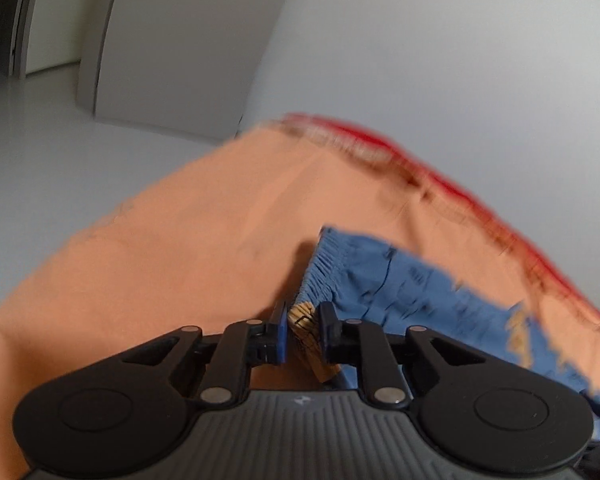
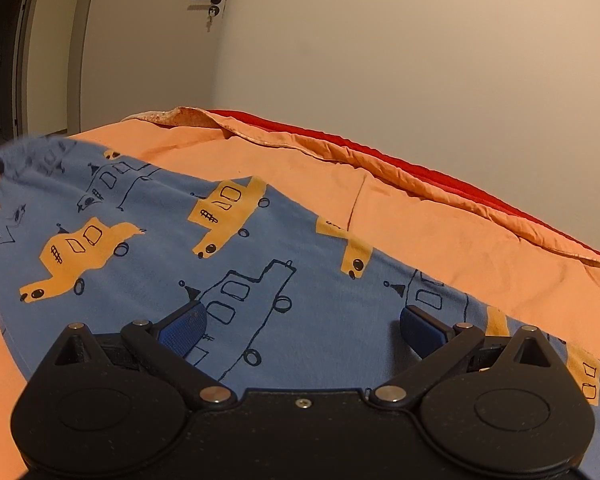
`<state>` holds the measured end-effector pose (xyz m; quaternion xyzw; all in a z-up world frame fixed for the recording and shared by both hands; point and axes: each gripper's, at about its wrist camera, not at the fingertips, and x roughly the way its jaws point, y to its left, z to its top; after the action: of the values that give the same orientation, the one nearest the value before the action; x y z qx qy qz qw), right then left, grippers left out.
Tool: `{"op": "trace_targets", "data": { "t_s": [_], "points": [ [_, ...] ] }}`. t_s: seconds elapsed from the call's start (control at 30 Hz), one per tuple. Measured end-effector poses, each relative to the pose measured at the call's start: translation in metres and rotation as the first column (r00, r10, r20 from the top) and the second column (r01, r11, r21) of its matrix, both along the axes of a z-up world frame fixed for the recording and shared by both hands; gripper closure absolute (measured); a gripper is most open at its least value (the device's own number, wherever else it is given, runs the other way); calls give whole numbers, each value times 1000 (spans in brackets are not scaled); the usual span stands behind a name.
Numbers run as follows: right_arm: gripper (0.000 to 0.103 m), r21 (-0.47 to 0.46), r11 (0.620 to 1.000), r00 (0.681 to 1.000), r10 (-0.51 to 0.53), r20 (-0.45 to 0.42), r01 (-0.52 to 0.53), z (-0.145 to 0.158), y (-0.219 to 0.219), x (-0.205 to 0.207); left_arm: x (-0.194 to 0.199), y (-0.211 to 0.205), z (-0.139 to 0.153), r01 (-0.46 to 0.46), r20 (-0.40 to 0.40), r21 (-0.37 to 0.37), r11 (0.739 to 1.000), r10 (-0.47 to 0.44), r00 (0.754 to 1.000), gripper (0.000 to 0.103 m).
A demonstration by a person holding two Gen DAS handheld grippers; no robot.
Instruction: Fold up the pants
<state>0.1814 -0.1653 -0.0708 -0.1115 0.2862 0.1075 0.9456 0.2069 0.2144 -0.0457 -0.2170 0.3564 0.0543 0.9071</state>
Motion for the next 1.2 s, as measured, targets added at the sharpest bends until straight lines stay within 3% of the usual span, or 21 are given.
{"op": "trace_targets", "data": {
  "t_s": [0.07, 0.1, 0.13, 0.17, 0.23, 0.3, 0.4, 0.47, 0.53, 0.6, 0.63, 0.67, 0.73, 0.77, 0.87, 0.93, 1.0, 1.07, 1.1, 1.2],
  "points": [
    [1, -4, 1000, 1000, -1, 2, 1, 0, 1, 0, -1, 7, 0, -22, 25, -51, 998, 23, 999, 73],
    [1, -5, 1000, 1000, -1, 4, 1, 0, 1, -1, -3, 8, 5, -34, 34, -42, 999, 36, 999, 65],
    [1, -6, 1000, 1000, -1, 4, 1, 0, 1, -1, -7, 7, 12, -63, 46, -1, 998, 63, 997, 45],
    [1, -6, 1000, 1000, -1, 5, 1, 2, 1, -1, -13, 3, 20, -96, 77, 56, 994, 91, 993, 37],
    [1, -16, 1000, 1000, -2, 22, 2, 9, 3, -4, -20, -10, 33, -95, 158, 160, 982, 70, 985, 37],
    [1, -28, 1000, 995, -11, 101, 14, 18, 6, -11, -15, -32, 41, -57, 188, 236, 970, 13, 982, 35],
    [1, -64, 997, 989, 39, 141, -31, 25, 16, -11, 2, -79, 44, 104, 213, 269, 957, -165, 963, 30],
    [1, -128, 991, 992, 63, 107, -49, 20, 23, -6, 19, -120, 35, 188, 201, 407, 894, -289, 936, 30],
    [1, -219, 974, 993, 82, 89, -61, 13, 22, -7, 39, -159, 17, 222, 132, 558, 799, -350, 927, 30],
    [1, -275, 960, 988, 81, 131, -42, 12, 5, -17, 56, -173, 1, 228, 62, 666, 710, -357, 932, 32],
    [1, -317, 948, 987, 72, 143, -23, 11, -7, -22, 64, -171, -6, 216, 29, 702, 678, -331, 943, 33],
    [1, -360, 933, 987, 62, 149, -5, 10, -21, -26, 69, -166, -11, 203, 12, 718, 666, -304, 953, 31],
    [1, -399, 916, 985, 34, 168, 37, 10, -59, -35, 74, -148, -14, 170, 34, 712, 681, -275, 961, 24],
    [1, -419, 905, 985, 1, 173, 73, 10, -80, -39, 73, -140, -15, 142, 42, 722, 677, -248, 968, 21],
    [1, -445, 871, 973, -139, 184, 209, 6, -145, -45, 79, -131, -14, 84, 26, 766, 637, -161, 987, 14],
    [1, -402, 868, 955, -237, 176, 290, 8, -181, -48, 77, -138, -5, 61, 34, 760, 647, -134, 990, 15],
    [1, -338, 873, 935, -307, 178, 352, 16, -203, -57, 67, -162, 9, 71, 49, 732, 677, -156, 986, 14],
    [1, -290, 873, 917, -343, 205, 392, 23, -207, -69, 49, -198, 24, 130, 83, 680, 722, -252, 964, 4],
    [1, -267, 888, 922, -326, 207, 374, 25, -204, -75, 37, -220, 30, 164, 108, 656, 736, -307, 946, 1],
    [1, -279, 917, 953, -241, 185, 286, 21, -190, -89, 17, -289, 34, 292, 155, 588, 755, -459, 875, 0]
  ]
}}
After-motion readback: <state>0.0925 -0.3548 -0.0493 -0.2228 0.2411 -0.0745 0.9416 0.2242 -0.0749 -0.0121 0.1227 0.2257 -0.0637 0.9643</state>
